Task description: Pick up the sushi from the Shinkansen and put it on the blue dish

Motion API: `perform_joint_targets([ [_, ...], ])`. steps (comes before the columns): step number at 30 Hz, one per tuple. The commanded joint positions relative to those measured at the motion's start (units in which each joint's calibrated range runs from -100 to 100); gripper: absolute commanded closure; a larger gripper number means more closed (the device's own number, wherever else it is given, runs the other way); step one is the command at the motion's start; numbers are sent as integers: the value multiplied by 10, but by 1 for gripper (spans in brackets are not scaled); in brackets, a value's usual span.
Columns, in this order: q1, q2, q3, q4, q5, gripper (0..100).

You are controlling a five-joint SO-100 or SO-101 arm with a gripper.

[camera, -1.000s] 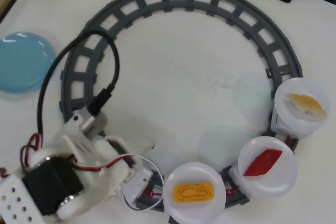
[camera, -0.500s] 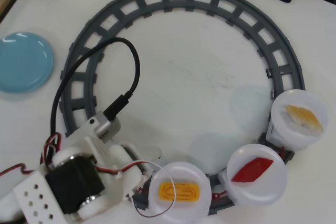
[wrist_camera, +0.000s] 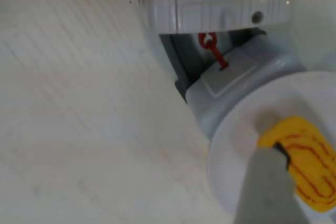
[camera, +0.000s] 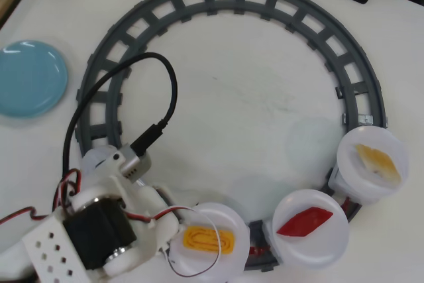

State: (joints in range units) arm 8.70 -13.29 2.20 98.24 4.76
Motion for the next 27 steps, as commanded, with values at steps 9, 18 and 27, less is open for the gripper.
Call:
perform_joint_targets([
  [9,-43,-1,35,8,52,69],
  [18,-84,0,62,6,97,69],
  [27,-82,-1,75,3,96,69],
])
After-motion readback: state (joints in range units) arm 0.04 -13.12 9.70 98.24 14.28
